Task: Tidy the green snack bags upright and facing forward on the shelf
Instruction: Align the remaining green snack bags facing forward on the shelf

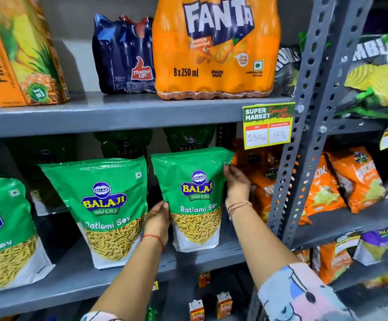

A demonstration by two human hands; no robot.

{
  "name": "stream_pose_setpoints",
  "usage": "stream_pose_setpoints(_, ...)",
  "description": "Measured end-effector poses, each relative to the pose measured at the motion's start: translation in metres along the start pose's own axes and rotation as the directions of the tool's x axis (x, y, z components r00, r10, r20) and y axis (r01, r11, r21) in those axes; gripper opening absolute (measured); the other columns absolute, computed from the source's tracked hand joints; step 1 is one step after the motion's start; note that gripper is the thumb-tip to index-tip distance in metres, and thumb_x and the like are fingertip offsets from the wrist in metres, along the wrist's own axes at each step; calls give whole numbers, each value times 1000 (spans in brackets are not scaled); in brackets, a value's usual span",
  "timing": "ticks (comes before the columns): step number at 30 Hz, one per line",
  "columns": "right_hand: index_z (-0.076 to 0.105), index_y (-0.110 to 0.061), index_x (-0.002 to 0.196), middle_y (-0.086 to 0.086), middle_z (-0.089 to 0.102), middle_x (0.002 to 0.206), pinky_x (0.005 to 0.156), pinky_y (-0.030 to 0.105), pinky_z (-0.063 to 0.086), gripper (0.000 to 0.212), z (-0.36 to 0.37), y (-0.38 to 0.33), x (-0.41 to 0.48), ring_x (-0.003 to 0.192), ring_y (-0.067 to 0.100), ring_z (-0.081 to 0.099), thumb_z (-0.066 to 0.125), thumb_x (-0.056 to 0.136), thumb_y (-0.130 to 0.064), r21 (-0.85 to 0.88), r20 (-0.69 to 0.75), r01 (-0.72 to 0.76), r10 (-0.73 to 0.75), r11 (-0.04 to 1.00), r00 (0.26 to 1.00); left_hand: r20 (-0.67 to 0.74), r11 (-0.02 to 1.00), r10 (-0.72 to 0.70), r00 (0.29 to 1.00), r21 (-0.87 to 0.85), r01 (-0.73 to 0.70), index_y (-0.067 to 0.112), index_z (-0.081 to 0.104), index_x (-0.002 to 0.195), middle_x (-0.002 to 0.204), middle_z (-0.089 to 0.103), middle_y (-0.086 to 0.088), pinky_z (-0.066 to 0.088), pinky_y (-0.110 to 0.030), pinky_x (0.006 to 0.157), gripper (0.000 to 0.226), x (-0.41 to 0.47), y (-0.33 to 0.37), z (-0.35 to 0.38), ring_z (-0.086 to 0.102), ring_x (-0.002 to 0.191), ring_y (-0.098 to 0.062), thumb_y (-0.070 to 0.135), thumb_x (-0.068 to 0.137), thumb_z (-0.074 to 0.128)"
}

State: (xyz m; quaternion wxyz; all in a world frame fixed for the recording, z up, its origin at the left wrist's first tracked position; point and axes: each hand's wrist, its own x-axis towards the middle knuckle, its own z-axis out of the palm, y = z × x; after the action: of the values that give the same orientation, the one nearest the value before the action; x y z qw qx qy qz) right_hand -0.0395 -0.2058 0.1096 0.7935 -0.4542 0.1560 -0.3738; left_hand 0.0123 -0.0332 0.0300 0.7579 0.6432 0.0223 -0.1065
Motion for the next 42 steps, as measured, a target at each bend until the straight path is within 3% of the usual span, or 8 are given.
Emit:
stream_pose_setpoints(4, 62, -13, 71, -13, 68, 47, 59, 19, 51, 22, 6, 1, 5, 52, 6, 62, 53, 87, -2, 26, 11, -7, 6, 1000, 1000, -36, 996, -5, 999, -93, 1, 0, 52, 124, 127, 57, -17, 37, -47, 108, 33, -8, 9, 7, 54, 115, -29, 8, 92, 46)
stream_pose_setpoints(12, 57, -12, 66, -14, 64, 40, 44, 14, 50, 25, 0, -4, 21, 38, -1, 59, 51, 90, -5, 29, -11, -31, 31, 999, 999, -143, 999, -24, 989, 21, 27, -1, 55, 120, 130, 53, -30, 33, -54, 107, 32, -3, 11, 12, 43, 124, -48, 12, 91, 49)
stream_pose_setpoints(20, 62, -18, 72, -15, 70, 52, 56, 21, 52, 21, -6, -2, 20, 50, 1, 64, 51, 90, -12, -20, 58, -29, 30, 999, 998, -150, 1000, -7, 989, 15, 9, 0, 57, 116, 128, 55, -29, 36, -51, 105, 30, -4, 12, 12, 46, 122, -46, 14, 92, 47)
stream_pose_setpoints(24, 62, -17, 78, -12, 71, 65, 63, 22, 52, 18, -25, 19, 9, 66, 11, 62, 51, 89, -9, -102, 93, -63, 72, 993, 993, -34, 998, 37, 999, 49, -35, 3, 56, 117, 126, 59, -21, 41, -35, 88, 30, -10, 0, 7, 53, 100, -22, 18, 93, 45)
stream_pose_setpoints(27, 61, -14, 78, -13, 71, 56, 64, 23, 50, 20, -37, 36, 3, 68, 15, 59, 47, 91, -7, -106, 88, -93, 103, 990, 991, 19, 999, 13, 1000, 45, -14, 0, 53, 121, 125, 59, -20, 40, -38, 100, 32, -12, -8, 3, 54, 107, -26, 15, 94, 44)
stream_pose_setpoints(32, 58, 6, 107, -14, 68, 51, 63, 27, 47, 24, -32, 35, 9, 65, 15, 58, 45, 93, -9, -138, 18, -118, 121, 983, 992, -46, 997, -16, 999, 71, 19, -10, 52, 116, 64, 50, -6, 36, -26, 65, 34, -2, -11, 5, 43, 62, -17, 14, 96, 40)
stream_pose_setpoints(37, 58, 7, 109, -7, 70, 65, 55, 20, 47, 27, -29, 34, 10, 55, 5, 61, 46, 93, -11, -175, -21, -150, 149, 973, 989, -83, 999, -38, 996, 33, 41, -5, 51, 121, 127, 55, -30, 41, -36, 93, 35, 0, -10, 8, 54, 114, -37, 16, 95, 42)
stream_pose_setpoints(42, 51, 4, 121, 11, 61, 107, 72, 27, 47, 35, -31, 34, -14, 86, 21, 58, 48, 92, -14, -10, -35, -172, 171, 985, 985, -82, 998, 41, 996, 54, -37, -3, 55, 119, 110, 64, -21, 40, -28, 82, 36, -27, -10, 2, 60, 100, -33, 20, 96, 39)
